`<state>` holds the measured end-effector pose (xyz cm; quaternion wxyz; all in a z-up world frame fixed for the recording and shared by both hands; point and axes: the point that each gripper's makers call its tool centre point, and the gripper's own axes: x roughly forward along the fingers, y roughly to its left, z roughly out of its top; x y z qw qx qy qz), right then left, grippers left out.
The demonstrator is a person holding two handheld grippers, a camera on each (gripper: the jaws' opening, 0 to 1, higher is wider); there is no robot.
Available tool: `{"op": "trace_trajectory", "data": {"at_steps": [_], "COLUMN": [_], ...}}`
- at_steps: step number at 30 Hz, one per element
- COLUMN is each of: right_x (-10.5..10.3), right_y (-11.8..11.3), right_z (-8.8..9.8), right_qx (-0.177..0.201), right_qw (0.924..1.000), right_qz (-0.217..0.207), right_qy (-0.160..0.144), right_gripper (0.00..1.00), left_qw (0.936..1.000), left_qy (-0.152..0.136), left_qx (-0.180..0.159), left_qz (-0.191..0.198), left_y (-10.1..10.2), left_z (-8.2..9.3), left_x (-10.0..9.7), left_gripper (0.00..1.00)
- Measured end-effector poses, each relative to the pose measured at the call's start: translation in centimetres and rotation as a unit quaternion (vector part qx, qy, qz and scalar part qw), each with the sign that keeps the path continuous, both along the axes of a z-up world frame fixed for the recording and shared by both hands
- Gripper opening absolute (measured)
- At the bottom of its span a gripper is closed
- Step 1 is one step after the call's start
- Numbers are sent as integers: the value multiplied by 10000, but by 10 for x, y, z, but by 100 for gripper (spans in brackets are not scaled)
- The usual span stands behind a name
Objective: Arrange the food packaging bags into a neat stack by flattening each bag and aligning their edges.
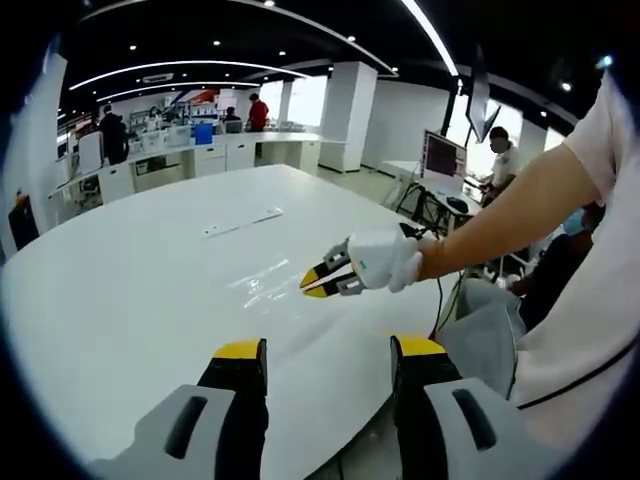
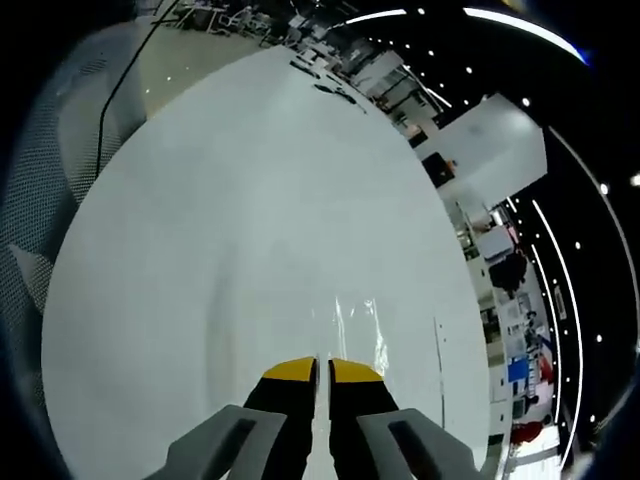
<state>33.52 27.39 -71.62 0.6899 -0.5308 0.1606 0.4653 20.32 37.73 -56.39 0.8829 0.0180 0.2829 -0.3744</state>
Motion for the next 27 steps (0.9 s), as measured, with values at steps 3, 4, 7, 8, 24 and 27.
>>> {"op": "trace_trajectory", "data": {"at_steps": [3,4,7,8,24,27], "right_x": [-1,-2,-4,-7,-27,-29], "right_y": [2,3,3,4,5,1], "right_z": [-2,-3,-4,-8,-20,-20], "right_qx": [34,29,75,62,186,175], "right_qw": [9999,9999,9998,9996,9962,9954], "right_qz": [7,7,-54,-32,-96,-176], "right_qy": [96,112,187,257,851,930], "right_gripper": [2,3,3,4,15,16], "left_qw": [10000,10000,10000,10000,10000,10000], "left_qy": [-4,-3,6,2,-33,-26], "left_qx": [-13,-17,-29,-32,-21,-21], "left_qz": [15,19,22,21,-12,-18], "left_y": [0,1,0,0,-5,-5], "left_z": [0,0,-1,-1,1,0], "left_x": [0,0,0,0,-8,-10], "left_gripper": [47,47,47,47,46,46]}}
